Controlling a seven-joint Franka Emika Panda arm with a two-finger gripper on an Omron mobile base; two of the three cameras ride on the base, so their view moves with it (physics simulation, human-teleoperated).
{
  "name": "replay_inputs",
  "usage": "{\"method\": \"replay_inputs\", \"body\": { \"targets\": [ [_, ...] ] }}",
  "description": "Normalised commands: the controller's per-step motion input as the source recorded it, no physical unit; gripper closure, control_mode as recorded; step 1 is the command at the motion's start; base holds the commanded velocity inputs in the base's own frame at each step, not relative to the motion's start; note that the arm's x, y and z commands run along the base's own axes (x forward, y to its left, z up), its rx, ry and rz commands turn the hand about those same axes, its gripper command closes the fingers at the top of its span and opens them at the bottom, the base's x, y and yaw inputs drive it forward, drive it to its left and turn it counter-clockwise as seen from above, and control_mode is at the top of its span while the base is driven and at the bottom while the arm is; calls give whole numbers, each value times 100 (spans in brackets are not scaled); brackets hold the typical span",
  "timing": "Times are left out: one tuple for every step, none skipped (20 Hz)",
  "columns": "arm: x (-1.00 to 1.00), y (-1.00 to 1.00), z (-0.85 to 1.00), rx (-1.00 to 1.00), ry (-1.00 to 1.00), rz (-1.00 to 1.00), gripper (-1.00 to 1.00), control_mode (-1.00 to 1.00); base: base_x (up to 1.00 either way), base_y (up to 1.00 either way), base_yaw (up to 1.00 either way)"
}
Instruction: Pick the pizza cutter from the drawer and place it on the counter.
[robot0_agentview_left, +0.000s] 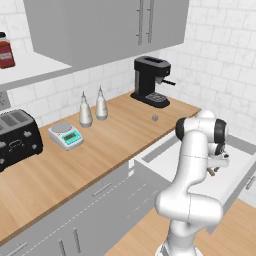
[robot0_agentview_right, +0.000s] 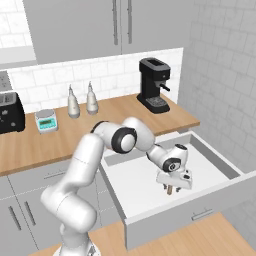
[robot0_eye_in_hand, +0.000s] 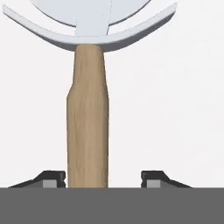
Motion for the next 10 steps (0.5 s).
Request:
{"method": "replay_inputs", "body": {
  "targets": [
    [4,-5,-30,0,0,0,100,-100,0,0,0],
    [1,-11,-18,0,0,0,100,-100,0,0,0],
    [0,-4,-10,0,0,0,100,-100,0,0,0],
    [0,-2,0,0,0,1,100,-100,0,0,0],
    [0,0,0,0,0,4,100,-100,0,0,0],
    [-9,-6,0,0,0,3,100,-100,0,0,0],
    [-16,-8,0,0,0,2,100,-100,0,0,0],
    [-21,-9,0,0,-1,1,100,-100,0,0,0],
    [-26,-7,6,0,-4,0,100,-100,0,0,0],
    [-24,-1,20,0,-7,0,100,-100,0,0,0]
  ]
}}
